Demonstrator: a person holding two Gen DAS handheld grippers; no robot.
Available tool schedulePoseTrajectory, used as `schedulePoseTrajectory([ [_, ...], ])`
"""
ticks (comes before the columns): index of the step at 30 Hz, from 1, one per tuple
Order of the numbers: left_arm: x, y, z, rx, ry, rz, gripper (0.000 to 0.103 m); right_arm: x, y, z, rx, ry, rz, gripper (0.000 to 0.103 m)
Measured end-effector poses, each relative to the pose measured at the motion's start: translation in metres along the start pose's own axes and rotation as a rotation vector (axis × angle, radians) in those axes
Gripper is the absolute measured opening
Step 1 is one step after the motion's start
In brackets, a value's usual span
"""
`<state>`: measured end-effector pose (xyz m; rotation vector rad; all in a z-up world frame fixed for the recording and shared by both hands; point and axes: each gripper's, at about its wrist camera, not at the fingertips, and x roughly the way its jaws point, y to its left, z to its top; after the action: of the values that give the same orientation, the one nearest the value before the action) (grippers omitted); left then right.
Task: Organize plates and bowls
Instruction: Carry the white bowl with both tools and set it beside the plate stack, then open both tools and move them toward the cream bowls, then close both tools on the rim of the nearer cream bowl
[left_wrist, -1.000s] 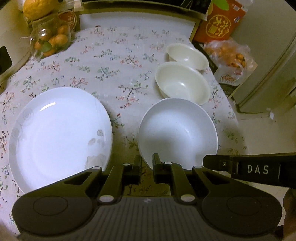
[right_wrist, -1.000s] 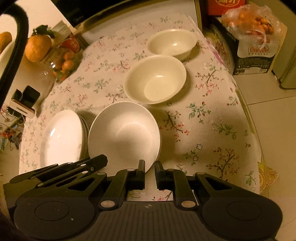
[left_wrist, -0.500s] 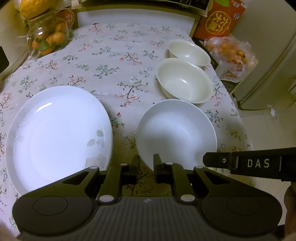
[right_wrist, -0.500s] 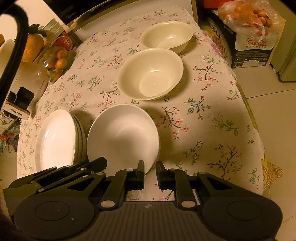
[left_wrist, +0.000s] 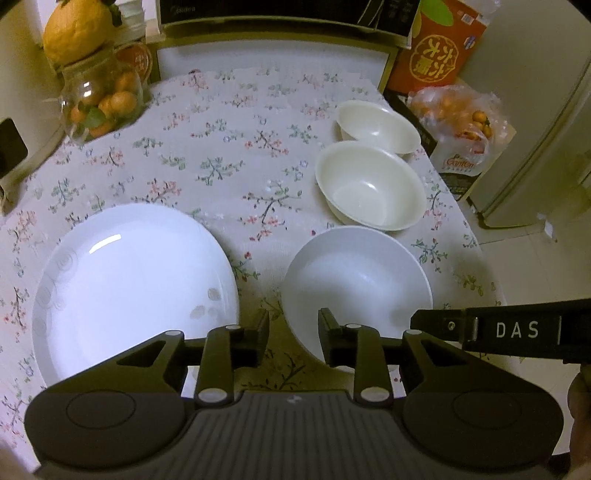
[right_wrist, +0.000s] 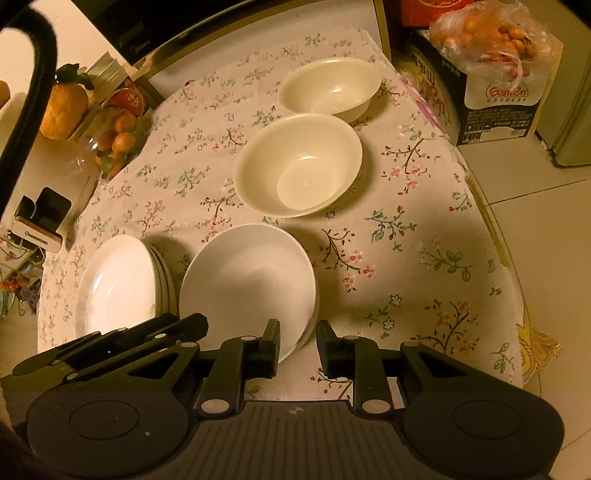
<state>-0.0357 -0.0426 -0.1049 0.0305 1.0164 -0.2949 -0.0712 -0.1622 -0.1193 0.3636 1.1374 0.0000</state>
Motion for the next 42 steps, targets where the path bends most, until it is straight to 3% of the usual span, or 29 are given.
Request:
schedulePoseTrajectory([
  [14, -0.010, 0.003, 0.019, -0.008, -0.062, 0.038, 0.041, -0.013, 0.004, 0.008, -0.014, -0.074, -0.017, 0.029],
  [20, -0.007, 0.000, 0.033, 0.004, -0.073, 0.041, 0.053, -0.019, -0.001, 0.017, 0.008, -0.110, -0.030, 0.045],
  [22, -0.006, 0.000, 0.039, 0.013, -0.081, 0.044, 0.063, -0.021, -0.002, 0.021, 0.015, -0.128, -0.046, 0.061],
  [27, 0.001, 0.006, 0.058, -0.008, -0.091, 0.044, 0.077, -0.023, -0.009, 0.033, 0.061, -0.169, -0.071, 0.084],
  [33, 0.014, 0.012, 0.075, -0.008, -0.095, 0.052, 0.085, -0.020, -0.017, 0.049, 0.090, -0.173, -0.096, 0.086],
  [42, 0.046, 0.011, 0.089, -0.042, -0.061, 0.052, 0.086, -0.009, -0.043, 0.069, 0.146, -0.184, -0.160, 0.088],
])
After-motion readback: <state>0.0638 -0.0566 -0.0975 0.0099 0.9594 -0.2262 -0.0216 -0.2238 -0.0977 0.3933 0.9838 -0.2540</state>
